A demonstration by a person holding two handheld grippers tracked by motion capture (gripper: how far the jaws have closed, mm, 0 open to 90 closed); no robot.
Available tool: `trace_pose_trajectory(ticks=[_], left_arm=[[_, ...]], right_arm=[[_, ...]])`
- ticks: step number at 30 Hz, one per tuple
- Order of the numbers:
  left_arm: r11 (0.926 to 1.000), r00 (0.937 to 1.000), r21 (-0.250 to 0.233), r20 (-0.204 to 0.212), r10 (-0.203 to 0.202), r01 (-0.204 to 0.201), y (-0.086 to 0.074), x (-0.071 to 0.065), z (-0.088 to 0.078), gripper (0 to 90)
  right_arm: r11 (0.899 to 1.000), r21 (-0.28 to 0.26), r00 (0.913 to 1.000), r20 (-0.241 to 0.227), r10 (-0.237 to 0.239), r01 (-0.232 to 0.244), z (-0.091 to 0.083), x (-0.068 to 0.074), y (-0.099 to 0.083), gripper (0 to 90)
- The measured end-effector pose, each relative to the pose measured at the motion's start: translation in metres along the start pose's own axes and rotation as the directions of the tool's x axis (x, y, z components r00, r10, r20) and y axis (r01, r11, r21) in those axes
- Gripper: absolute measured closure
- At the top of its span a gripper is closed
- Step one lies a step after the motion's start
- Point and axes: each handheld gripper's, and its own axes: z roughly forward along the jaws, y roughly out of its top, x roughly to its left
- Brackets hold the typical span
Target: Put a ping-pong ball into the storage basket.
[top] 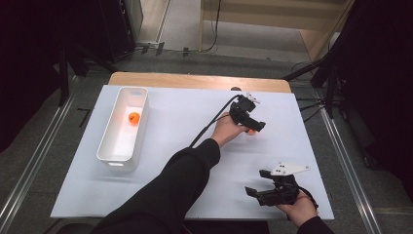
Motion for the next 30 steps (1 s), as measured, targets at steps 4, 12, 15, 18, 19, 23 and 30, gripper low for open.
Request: trace_pose_trajectory(ticks=[4,12,15,18,19,23,30], left_arm=[[0.9999,0.9999,0.008,0.000,-0.011,0.011,-0.002,0.000,0.004,6.7],[0.9997,1.0000,0.024,-0.001,-0.008,0.008,-0.007,-0.003,0.013,6.7],[0.9994,0.9999,0.032,-0.001,-0.017,0.017,-0.011,-0.004,0.017,6.7],[0.9986,0.9995,0.043,-0.004,-0.030,0.030,-0.015,-0.002,0.021,6.6],[0.9982,0.9995,0.050,-0.007,-0.032,0.033,-0.016,-0.001,0.021,6.6],[0.9975,0.9998,0.068,-0.010,-0.018,0.019,-0.019,-0.001,0.024,6.6],[0.9964,0.9997,0.085,-0.025,0.007,-0.004,-0.024,-0.005,0.031,6.6]], right_arm=[[1.000,0.001,1.0000,-0.001,0.001,-0.001,0.000,0.000,0.000,11.3],[1.000,-0.005,1.0000,0.004,-0.002,0.002,0.000,-0.001,0.000,11.2],[1.000,-0.003,1.0000,0.003,-0.001,0.001,0.000,-0.001,0.000,11.3],[1.000,-0.003,1.0000,0.002,-0.001,0.001,0.000,-0.001,0.000,11.2],[1.000,-0.004,1.0000,0.002,-0.003,0.003,0.000,-0.001,0.000,11.3],[1.000,-0.001,1.0000,0.002,-0.002,0.002,0.000,0.000,0.001,11.2],[1.000,-0.003,1.0000,0.002,-0.003,0.003,0.000,-0.001,0.000,11.2]])
